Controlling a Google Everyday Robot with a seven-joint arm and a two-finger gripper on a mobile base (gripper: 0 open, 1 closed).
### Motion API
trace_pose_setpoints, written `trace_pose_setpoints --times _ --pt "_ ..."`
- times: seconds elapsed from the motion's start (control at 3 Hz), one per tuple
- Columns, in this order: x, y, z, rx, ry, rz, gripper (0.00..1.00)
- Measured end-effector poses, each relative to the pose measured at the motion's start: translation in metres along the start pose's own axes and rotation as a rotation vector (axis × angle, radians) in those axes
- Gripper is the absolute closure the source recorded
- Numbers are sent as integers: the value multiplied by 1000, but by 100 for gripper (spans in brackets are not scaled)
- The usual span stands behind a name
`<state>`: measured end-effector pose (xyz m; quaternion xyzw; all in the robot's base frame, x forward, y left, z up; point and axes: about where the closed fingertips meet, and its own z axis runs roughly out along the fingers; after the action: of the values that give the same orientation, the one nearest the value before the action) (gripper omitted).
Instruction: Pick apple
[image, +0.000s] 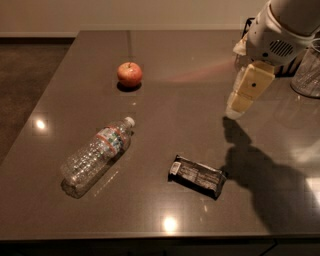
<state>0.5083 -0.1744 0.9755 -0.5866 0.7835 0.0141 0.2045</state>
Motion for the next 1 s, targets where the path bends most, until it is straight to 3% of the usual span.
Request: trace_pose_setpoints --times 0.33,1.0 --pt "-33 -25 27 -31 -70 36 0" --pt "-108 -41 88 -112 -192 67 0"
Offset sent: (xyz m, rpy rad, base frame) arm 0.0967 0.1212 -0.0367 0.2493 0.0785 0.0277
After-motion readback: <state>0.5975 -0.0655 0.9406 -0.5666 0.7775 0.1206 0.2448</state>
